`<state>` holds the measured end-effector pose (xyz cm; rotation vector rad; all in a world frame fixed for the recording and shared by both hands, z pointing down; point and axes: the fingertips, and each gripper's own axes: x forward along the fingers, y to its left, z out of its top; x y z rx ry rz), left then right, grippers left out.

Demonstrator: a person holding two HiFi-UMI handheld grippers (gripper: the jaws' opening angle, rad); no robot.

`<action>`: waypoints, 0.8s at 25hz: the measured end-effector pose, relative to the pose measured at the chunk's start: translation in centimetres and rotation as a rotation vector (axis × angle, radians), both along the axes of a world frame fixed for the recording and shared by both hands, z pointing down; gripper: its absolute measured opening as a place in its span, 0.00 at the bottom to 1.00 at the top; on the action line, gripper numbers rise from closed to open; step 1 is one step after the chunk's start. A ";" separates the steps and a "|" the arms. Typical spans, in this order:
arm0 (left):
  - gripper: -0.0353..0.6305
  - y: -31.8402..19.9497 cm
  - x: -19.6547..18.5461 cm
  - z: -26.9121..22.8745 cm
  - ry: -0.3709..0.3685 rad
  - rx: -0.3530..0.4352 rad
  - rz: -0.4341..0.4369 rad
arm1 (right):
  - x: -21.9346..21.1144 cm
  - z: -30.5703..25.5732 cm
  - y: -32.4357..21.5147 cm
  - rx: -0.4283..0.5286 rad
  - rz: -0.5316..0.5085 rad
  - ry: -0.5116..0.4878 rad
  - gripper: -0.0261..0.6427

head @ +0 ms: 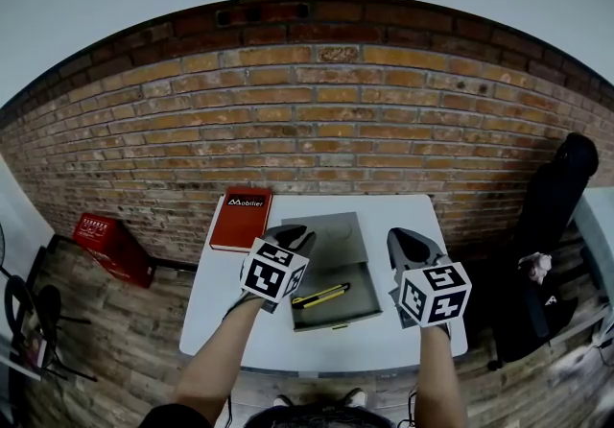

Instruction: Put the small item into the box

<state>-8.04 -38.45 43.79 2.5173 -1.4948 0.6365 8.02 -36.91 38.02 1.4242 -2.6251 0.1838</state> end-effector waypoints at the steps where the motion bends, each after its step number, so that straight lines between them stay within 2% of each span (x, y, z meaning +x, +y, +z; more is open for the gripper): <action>1: 0.18 0.1 -0.4 -0.4 0.002 0.017 -0.020 | 0.0 -0.1 0.0 0.002 0.000 0.000 0.07; 6: 0.17 0.4 -2.4 -2.0 0.047 0.086 -0.120 | 0.0 -0.4 0.0 0.008 -0.003 0.000 0.07; 12: 0.13 1.0 -4.8 -3.6 0.055 0.161 -0.231 | -0.2 -0.8 -0.1 0.015 -0.001 -0.005 0.07; 20: 0.12 1.5 -5.3 -4.8 0.104 0.207 -0.243 | -0.4 -1.2 -0.3 0.021 0.000 0.015 0.07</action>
